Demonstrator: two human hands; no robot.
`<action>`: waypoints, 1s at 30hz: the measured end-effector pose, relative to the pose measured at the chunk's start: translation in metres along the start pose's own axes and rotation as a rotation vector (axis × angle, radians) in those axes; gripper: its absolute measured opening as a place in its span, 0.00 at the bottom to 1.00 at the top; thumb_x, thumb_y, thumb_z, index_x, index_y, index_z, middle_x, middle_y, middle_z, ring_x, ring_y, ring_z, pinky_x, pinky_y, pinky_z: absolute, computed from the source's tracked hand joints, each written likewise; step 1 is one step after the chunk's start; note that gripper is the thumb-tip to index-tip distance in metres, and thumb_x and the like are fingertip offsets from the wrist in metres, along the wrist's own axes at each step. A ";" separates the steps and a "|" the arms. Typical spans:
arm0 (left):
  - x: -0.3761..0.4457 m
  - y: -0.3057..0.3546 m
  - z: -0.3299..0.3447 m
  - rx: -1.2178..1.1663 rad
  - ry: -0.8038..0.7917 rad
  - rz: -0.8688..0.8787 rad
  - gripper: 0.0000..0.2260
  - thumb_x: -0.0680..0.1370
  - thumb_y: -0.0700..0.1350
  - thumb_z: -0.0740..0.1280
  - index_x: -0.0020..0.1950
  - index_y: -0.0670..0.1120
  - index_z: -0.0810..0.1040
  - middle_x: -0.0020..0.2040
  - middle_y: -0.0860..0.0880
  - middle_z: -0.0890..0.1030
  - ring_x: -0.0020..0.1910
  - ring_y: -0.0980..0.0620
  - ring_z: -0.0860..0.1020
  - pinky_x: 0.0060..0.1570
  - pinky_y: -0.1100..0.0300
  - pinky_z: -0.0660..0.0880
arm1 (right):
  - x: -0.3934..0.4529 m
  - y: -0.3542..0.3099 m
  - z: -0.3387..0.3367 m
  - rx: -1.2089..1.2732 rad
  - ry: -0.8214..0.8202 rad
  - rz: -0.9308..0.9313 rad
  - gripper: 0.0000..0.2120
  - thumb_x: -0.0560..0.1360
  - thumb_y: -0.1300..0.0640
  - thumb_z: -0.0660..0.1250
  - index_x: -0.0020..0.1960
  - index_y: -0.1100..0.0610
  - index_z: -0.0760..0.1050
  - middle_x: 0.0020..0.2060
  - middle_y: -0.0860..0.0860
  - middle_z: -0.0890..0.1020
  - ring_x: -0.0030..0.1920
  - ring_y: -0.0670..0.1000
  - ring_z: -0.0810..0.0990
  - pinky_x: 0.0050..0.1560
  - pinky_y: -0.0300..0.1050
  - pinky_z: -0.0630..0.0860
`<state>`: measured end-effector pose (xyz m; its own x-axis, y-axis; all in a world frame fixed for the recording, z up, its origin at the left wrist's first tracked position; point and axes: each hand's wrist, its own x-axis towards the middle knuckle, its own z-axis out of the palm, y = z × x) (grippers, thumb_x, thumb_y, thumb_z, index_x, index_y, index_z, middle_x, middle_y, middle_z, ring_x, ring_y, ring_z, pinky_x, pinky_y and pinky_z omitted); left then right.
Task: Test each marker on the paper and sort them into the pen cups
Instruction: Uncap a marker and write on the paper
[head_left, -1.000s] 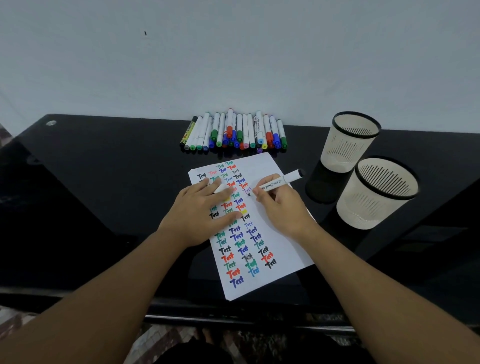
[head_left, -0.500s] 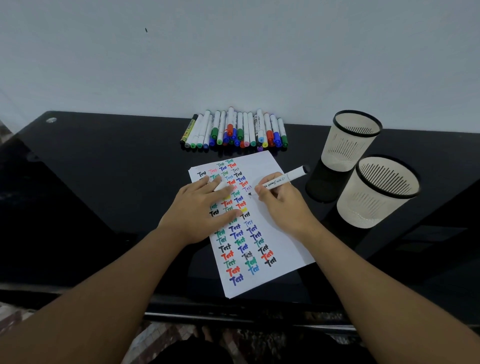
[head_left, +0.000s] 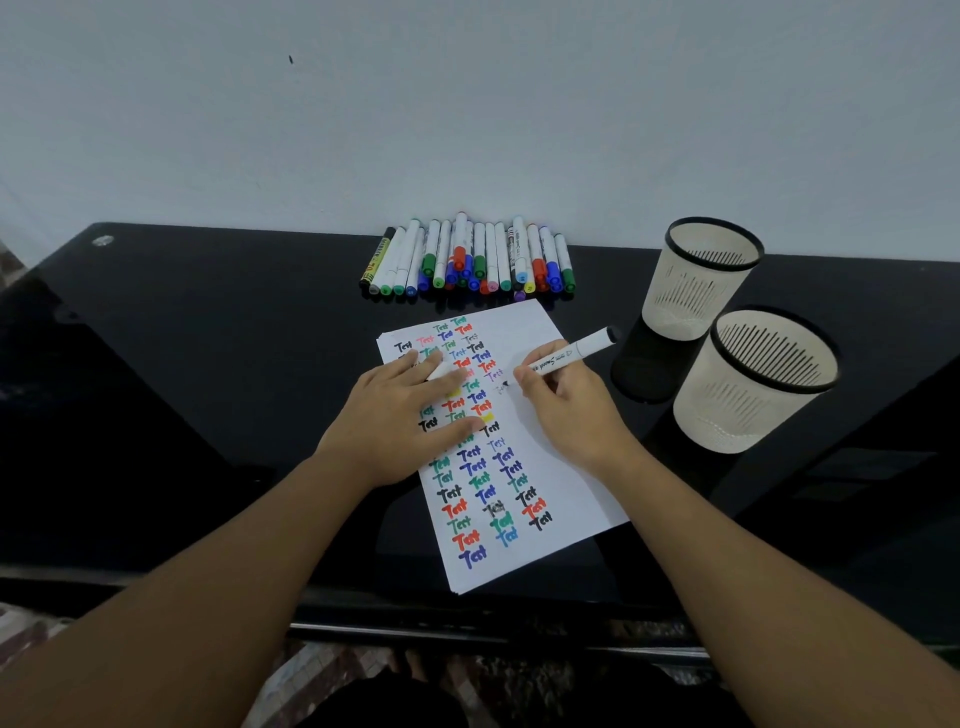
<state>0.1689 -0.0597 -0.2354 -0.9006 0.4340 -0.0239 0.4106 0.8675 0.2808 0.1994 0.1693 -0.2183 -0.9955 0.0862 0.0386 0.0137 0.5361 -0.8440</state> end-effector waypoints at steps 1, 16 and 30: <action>0.000 0.000 0.000 -0.003 0.002 0.000 0.35 0.75 0.77 0.51 0.80 0.65 0.58 0.83 0.57 0.53 0.82 0.54 0.48 0.79 0.48 0.48 | 0.000 0.000 0.000 0.009 0.011 0.010 0.09 0.84 0.49 0.64 0.52 0.54 0.76 0.45 0.55 0.82 0.47 0.56 0.81 0.54 0.60 0.80; 0.002 0.000 0.001 -0.003 0.009 0.000 0.35 0.75 0.77 0.52 0.80 0.66 0.58 0.83 0.58 0.53 0.82 0.54 0.49 0.79 0.48 0.48 | 0.000 -0.003 -0.001 -0.037 -0.024 0.009 0.09 0.85 0.48 0.63 0.55 0.53 0.75 0.45 0.52 0.82 0.46 0.52 0.81 0.52 0.57 0.80; 0.004 -0.004 0.004 -0.005 0.026 0.005 0.35 0.74 0.79 0.50 0.79 0.66 0.59 0.82 0.58 0.54 0.82 0.55 0.49 0.79 0.48 0.49 | 0.001 -0.002 -0.001 -0.005 -0.008 0.002 0.08 0.85 0.49 0.64 0.55 0.53 0.75 0.45 0.53 0.82 0.47 0.54 0.81 0.52 0.55 0.79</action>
<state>0.1643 -0.0601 -0.2401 -0.9021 0.4315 0.0027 0.4143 0.8642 0.2856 0.1988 0.1691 -0.2165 -0.9962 0.0806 0.0325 0.0162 0.5398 -0.8417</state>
